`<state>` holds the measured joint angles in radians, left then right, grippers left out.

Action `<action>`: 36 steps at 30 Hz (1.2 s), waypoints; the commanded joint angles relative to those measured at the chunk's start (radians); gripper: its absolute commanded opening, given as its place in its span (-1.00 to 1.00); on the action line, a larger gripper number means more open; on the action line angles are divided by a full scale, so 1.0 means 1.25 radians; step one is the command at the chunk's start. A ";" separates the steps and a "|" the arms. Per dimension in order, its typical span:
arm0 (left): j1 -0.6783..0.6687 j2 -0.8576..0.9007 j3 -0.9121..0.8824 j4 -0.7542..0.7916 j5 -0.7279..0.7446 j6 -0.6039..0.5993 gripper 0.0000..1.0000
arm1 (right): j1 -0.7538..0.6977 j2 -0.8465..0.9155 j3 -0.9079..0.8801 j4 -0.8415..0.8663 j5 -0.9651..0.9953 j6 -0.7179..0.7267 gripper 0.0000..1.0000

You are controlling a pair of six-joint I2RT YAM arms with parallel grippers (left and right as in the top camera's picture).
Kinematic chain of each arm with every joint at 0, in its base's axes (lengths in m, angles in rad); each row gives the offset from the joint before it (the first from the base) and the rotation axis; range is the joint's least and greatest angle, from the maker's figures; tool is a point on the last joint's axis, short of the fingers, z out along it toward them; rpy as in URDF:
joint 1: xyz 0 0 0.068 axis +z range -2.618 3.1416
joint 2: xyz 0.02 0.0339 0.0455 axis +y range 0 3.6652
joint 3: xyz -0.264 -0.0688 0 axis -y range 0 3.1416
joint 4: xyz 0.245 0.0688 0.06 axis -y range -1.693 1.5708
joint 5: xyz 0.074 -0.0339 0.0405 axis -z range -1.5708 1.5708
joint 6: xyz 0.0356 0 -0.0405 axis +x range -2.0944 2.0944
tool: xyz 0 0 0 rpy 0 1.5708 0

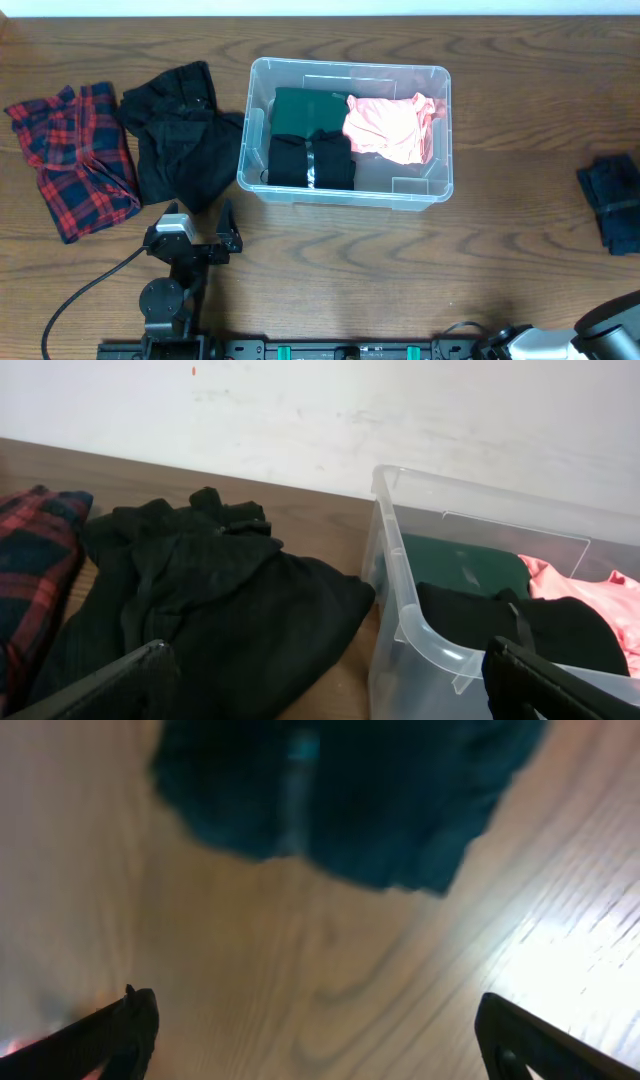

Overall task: Pack container
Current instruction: 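Move the right gripper to the dark navy cloth and grasp it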

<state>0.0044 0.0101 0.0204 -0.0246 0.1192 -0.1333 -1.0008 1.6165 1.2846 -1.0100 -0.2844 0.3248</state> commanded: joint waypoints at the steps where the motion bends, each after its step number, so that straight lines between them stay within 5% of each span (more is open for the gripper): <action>1: -0.003 -0.004 -0.013 -0.028 0.006 0.004 0.96 | -0.024 -0.011 -0.057 0.048 0.006 0.009 0.93; 12: -0.003 -0.004 -0.013 -0.028 0.006 0.004 0.96 | -0.040 0.001 -0.144 0.269 0.061 -0.033 0.82; 26: -0.003 -0.004 -0.013 -0.028 0.006 0.004 0.96 | -0.042 0.151 -0.145 0.317 0.102 -0.008 0.62; 32: -0.003 -0.004 -0.013 -0.028 0.006 0.004 0.96 | -0.042 0.179 -0.145 0.345 0.112 -0.009 0.29; 36: -0.003 -0.004 -0.013 -0.028 0.006 0.004 0.96 | -0.042 0.191 -0.145 0.351 0.129 -0.009 -0.40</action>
<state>0.0044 0.0101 0.0204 -0.0246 0.1192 -0.1337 -1.0451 1.8385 1.1091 -0.5766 -0.1555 0.3088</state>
